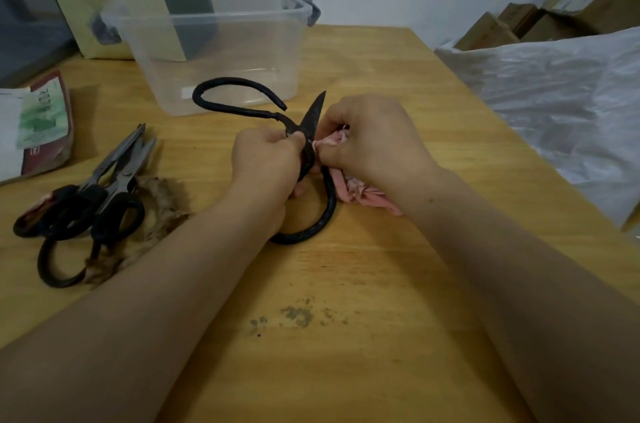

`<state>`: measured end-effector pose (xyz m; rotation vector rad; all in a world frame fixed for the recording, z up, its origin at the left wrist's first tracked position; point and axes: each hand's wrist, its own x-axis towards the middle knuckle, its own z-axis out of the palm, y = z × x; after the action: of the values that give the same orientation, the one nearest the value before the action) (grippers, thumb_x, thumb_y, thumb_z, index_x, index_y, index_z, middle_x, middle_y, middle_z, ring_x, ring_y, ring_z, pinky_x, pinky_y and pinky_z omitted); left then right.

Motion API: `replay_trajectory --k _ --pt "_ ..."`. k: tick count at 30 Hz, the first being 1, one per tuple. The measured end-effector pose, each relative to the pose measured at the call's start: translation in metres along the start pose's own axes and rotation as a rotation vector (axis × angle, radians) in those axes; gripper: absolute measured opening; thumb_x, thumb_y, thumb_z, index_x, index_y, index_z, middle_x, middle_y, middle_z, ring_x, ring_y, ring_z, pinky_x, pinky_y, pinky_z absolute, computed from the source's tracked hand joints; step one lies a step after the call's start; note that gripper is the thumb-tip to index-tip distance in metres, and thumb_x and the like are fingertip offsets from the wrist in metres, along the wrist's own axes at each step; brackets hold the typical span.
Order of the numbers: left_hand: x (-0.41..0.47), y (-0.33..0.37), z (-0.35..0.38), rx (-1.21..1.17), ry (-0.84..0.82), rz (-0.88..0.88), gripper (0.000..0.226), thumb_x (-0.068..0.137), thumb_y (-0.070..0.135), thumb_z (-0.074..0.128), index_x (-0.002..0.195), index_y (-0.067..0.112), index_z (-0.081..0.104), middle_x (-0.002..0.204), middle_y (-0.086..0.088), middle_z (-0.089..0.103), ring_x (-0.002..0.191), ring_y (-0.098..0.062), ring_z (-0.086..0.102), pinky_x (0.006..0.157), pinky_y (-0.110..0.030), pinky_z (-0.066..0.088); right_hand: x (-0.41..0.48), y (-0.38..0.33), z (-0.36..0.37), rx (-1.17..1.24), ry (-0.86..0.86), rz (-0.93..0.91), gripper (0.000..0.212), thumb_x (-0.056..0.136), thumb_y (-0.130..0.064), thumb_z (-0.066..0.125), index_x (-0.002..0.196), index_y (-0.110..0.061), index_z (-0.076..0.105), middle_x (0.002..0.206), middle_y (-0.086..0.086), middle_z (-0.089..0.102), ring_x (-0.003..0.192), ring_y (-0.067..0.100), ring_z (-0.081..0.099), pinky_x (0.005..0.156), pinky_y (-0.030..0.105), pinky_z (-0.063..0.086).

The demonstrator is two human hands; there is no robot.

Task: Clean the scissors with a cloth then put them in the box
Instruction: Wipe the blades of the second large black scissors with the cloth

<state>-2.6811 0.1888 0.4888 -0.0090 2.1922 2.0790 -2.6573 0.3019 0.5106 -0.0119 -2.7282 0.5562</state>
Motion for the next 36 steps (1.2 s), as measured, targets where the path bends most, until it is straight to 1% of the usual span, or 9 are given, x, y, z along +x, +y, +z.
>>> replay_trajectory --k 5,8,11,15,19,23,26,32,36 --pt "-0.003 0.001 0.002 -0.03 -0.034 -0.039 0.014 0.095 0.009 0.052 0.09 0.002 0.063 0.072 -0.016 0.06 0.053 -0.017 0.054 0.036 -0.02 0.035 0.0 0.001 -0.004 -0.01 -0.034 0.06 0.013 0.075 -0.022 0.073 0.087 -0.02 0.07 0.084 -0.005 0.062 0.085 0.014 0.059 0.068 0.026 0.046" --pt "-0.003 0.001 0.002 -0.048 -0.042 -0.05 0.015 0.095 0.009 0.052 0.088 0.002 0.064 0.081 -0.019 0.065 0.058 -0.019 0.058 0.036 -0.02 0.035 -0.001 0.003 -0.009 0.001 -0.074 0.103 0.016 0.071 -0.026 0.078 0.084 -0.019 0.07 0.08 -0.005 0.062 0.081 0.015 0.059 0.064 0.025 0.043" --pt "-0.003 0.001 0.001 -0.051 -0.044 -0.043 0.018 0.096 0.009 0.05 0.082 0.004 0.062 0.076 -0.016 0.064 0.054 -0.016 0.056 0.035 -0.019 0.035 -0.002 0.008 -0.012 -0.037 -0.087 0.125 0.023 0.071 -0.03 0.079 0.087 -0.015 0.072 0.083 -0.002 0.065 0.081 0.016 0.059 0.065 0.027 0.044" --pt "-0.004 0.0 0.001 -0.031 -0.038 -0.007 0.021 0.096 0.011 0.051 0.081 0.004 0.064 0.068 -0.014 0.063 0.049 -0.017 0.051 0.036 -0.02 0.034 -0.005 0.007 -0.007 -0.001 0.003 0.065 0.016 0.075 -0.026 0.075 0.086 -0.015 0.072 0.078 -0.003 0.062 0.082 0.016 0.059 0.065 0.026 0.043" --pt "-0.005 0.0 0.001 0.007 -0.023 -0.008 0.022 0.095 0.014 0.053 0.077 0.008 0.064 0.064 -0.012 0.061 0.052 -0.019 0.05 0.038 -0.022 0.036 -0.003 -0.002 -0.002 0.046 0.003 0.019 0.012 0.078 -0.021 0.072 0.09 -0.016 0.071 0.087 -0.002 0.064 0.088 0.014 0.059 0.074 0.03 0.05" --pt "-0.007 0.002 0.001 -0.037 -0.034 -0.029 0.019 0.095 0.01 0.053 0.079 0.006 0.062 0.068 -0.014 0.063 0.056 -0.019 0.056 0.037 -0.02 0.036 -0.001 0.003 -0.006 -0.01 -0.049 0.08 0.012 0.074 -0.023 0.076 0.081 -0.017 0.069 0.075 -0.004 0.061 0.08 0.015 0.06 0.065 0.026 0.046" --pt "-0.008 0.001 0.001 -0.047 -0.027 -0.041 0.02 0.096 0.011 0.051 0.08 0.005 0.062 0.068 -0.013 0.063 0.057 -0.019 0.057 0.036 -0.021 0.035 -0.003 0.015 -0.01 -0.052 -0.07 0.139 0.011 0.072 -0.022 0.076 0.081 -0.016 0.071 0.074 -0.004 0.061 0.08 0.017 0.061 0.063 0.026 0.045" --pt "-0.006 0.002 0.001 -0.017 -0.037 -0.017 0.024 0.096 0.012 0.052 0.074 0.008 0.062 0.065 -0.014 0.061 0.053 -0.02 0.052 0.037 -0.02 0.036 -0.002 0.004 -0.002 0.074 0.004 0.049 0.009 0.077 -0.023 0.074 0.084 -0.019 0.07 0.078 -0.006 0.06 0.079 0.011 0.057 0.066 0.024 0.045" --pt "-0.008 0.002 0.001 -0.038 -0.054 -0.022 0.019 0.096 0.011 0.052 0.081 0.005 0.062 0.07 -0.017 0.063 0.055 -0.02 0.055 0.036 -0.02 0.035 -0.001 0.008 -0.005 0.129 -0.034 0.122 0.011 0.073 -0.02 0.078 0.075 -0.021 0.067 0.068 -0.01 0.058 0.066 0.007 0.056 0.058 0.021 0.045"
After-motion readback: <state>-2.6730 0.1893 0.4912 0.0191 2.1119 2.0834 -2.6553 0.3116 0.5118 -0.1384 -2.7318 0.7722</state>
